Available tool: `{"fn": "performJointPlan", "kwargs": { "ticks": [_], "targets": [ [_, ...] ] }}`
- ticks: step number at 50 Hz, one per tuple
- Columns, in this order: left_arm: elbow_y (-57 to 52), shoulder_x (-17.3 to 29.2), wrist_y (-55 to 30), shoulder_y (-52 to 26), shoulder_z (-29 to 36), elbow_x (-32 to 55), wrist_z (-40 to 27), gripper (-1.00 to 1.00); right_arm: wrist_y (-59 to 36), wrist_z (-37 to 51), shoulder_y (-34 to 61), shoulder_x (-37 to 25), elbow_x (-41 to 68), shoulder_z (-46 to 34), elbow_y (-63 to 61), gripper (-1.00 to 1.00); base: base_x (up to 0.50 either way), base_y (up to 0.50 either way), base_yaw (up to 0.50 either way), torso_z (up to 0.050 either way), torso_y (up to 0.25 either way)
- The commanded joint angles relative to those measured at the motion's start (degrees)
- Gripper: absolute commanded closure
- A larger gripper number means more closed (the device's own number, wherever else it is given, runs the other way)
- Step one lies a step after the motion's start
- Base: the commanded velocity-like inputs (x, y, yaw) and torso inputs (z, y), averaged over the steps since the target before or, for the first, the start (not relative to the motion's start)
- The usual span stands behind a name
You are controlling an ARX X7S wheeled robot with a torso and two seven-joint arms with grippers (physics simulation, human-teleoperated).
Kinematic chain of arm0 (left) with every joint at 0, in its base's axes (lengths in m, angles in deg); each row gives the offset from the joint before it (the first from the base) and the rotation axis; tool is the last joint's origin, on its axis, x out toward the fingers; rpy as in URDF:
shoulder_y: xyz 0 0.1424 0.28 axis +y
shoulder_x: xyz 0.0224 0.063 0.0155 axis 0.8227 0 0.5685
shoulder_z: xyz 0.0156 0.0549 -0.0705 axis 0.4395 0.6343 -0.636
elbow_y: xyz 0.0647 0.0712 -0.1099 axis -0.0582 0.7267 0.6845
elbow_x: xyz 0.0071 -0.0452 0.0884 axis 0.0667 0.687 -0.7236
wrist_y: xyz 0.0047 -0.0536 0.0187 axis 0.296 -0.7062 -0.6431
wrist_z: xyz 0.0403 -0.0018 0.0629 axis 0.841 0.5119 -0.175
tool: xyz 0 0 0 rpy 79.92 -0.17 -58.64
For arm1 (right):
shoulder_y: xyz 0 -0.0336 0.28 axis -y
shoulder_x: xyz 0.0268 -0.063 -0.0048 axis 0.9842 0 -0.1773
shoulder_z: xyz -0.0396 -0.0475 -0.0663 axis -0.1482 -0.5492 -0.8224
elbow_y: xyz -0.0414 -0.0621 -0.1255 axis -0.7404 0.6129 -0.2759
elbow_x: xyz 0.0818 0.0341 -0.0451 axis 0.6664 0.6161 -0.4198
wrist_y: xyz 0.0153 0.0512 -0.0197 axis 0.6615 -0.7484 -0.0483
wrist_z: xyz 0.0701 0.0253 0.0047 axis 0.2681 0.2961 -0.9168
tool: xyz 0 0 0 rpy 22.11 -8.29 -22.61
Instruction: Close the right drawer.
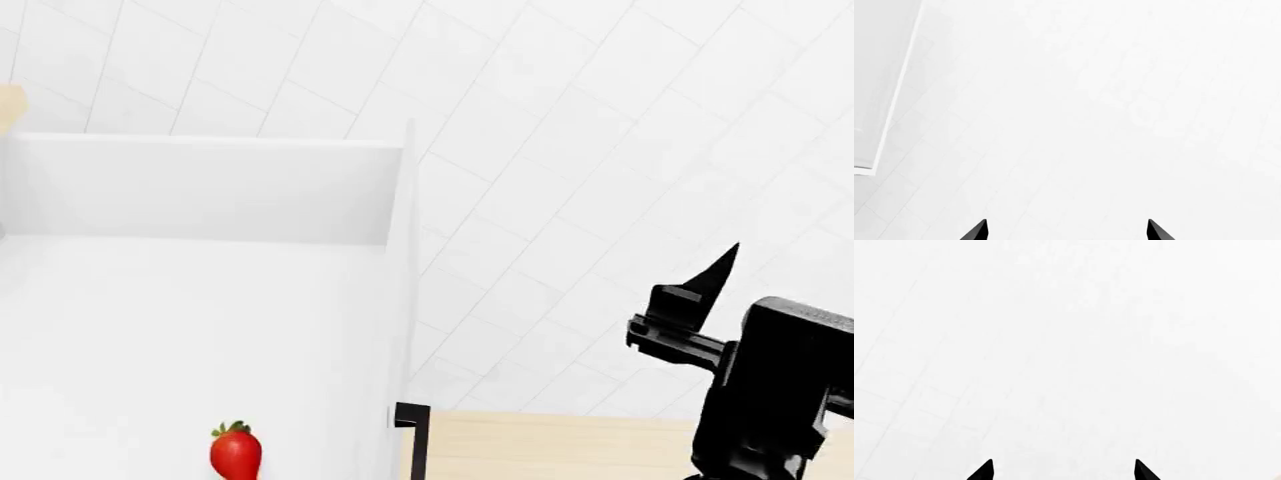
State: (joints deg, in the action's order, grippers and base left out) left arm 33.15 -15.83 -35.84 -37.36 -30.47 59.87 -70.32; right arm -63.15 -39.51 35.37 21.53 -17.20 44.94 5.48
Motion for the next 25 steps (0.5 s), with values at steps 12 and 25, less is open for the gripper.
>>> {"fn": "performJointPlan", "kwargs": {
  "ticks": [12, 25],
  "targets": [
    [-0.6, 2.0, 1.8, 3.1, -1.1, 0.1, 1.0, -1.00, 36.8, -2.6, 1.8, 5.9, -3.3, -6.9, 51.1, -1.00, 0.00, 0.00, 0.00, 0.000, 0.000],
    [-0.9, 3.9, 1.3, 4.0, -3.5, 1.5, 1.4, -1.00, 40.1, -5.4, 4.1, 7.5, -5.2, -10.6, 58.4, -1.00, 0.00, 0.00, 0.00, 0.000, 0.000]
  ]
}}
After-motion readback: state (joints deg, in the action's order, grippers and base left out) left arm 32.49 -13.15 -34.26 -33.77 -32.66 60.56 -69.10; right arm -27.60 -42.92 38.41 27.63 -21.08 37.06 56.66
